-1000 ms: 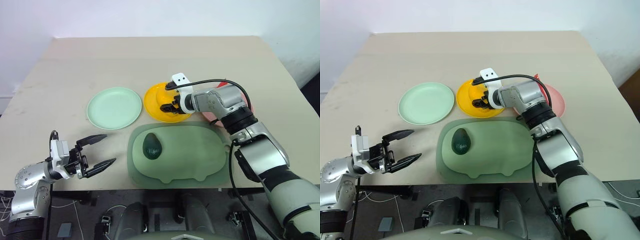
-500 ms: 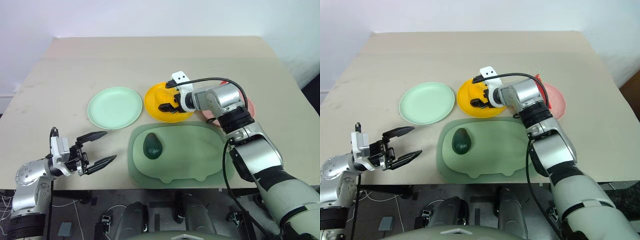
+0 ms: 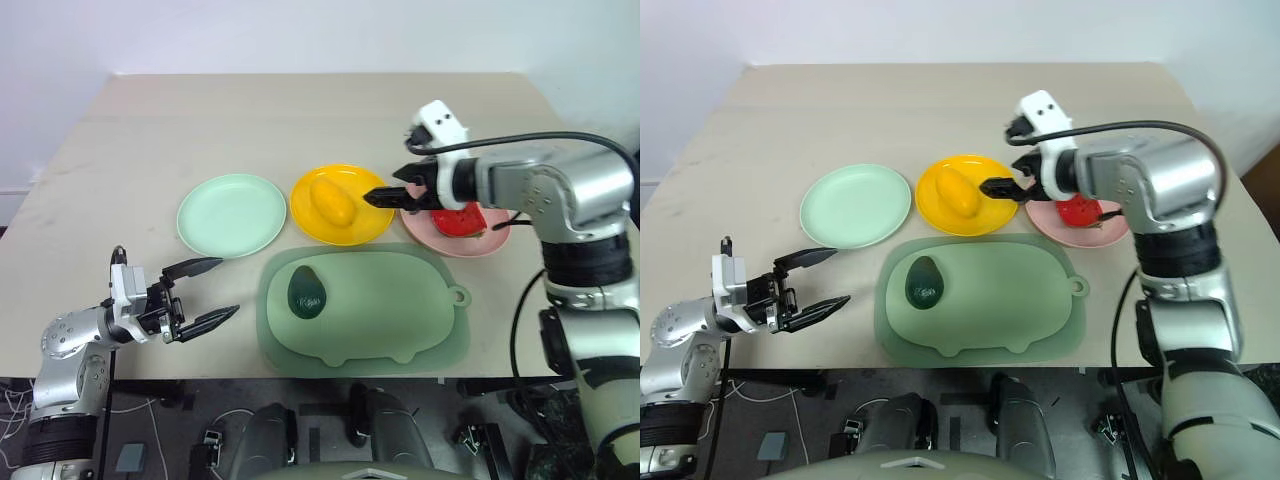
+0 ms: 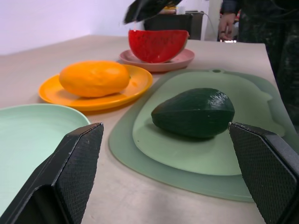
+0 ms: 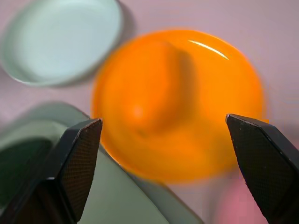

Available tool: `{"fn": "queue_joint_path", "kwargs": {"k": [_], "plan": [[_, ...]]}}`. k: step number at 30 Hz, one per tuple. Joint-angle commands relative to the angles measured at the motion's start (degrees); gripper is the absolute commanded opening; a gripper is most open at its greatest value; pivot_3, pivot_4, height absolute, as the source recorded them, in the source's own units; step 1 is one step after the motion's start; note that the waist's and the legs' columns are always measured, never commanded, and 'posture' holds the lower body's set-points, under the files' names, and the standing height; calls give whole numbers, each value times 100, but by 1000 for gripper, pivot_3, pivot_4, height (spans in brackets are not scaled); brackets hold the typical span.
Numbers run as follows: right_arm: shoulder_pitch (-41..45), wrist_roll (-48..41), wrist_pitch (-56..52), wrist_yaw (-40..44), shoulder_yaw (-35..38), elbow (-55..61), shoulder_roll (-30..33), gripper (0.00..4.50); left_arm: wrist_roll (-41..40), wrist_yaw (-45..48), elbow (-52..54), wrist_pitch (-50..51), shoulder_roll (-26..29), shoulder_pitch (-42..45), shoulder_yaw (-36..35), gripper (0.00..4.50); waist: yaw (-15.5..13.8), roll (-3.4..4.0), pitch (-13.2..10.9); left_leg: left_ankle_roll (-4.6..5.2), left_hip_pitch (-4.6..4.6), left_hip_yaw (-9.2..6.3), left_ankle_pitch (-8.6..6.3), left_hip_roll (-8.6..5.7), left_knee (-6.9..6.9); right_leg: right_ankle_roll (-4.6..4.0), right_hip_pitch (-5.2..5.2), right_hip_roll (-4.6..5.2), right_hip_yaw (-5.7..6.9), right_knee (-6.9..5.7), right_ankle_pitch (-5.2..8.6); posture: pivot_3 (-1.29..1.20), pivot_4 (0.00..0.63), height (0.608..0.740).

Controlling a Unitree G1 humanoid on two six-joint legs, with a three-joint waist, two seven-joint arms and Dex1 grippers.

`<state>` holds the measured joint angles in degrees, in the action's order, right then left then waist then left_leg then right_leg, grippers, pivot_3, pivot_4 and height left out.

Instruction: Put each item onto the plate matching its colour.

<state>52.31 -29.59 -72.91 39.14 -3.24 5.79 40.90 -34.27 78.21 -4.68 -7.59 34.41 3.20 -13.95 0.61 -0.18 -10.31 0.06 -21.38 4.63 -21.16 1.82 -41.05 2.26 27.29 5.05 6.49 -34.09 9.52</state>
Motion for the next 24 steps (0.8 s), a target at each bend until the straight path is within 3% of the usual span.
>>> {"fn": "queue_joint_path", "kwargs": {"k": [1,6,12,16,24], "plan": [[-993,-367,777,728,1015,744,597,4457,-70,-8,230,55,25,-44,-14,4500,-21,-1,0,0,3,-10,0,0,1,0,-11,-2,6,4,1,0,150,733],[-3261,-308,2949,2066,2351,1260,985,4457,-73,17,292,130,-46,-25,114,4500,-12,-2,-2,-1,11,-5,0,-1,-3,2,-12,0,-1,9,1,0,150,733],[-4752,-13,4728,2882,2870,742,992,4457,-12,-115,435,206,-126,40,272,4500,4,-4,-5,-2,54,0,1,1,-6,2,-40,-5,-19,9,3,0,150,733],[-5282,243,5573,3101,2900,300,988,4457,96,-449,742,252,-211,31,411,4500,-11,-6,-6,-1,99,-4,-1,6,3,20,-78,-2,-20,14,21,0,150,733],[-5440,166,5420,2643,2606,491,825,4457,844,-2443,2107,1129,-742,-101,1024,4500,-34,-6,-6,-2,101,-3,-1,3,2,0,-80,-2,-27,11,7,0,150,733]]}}
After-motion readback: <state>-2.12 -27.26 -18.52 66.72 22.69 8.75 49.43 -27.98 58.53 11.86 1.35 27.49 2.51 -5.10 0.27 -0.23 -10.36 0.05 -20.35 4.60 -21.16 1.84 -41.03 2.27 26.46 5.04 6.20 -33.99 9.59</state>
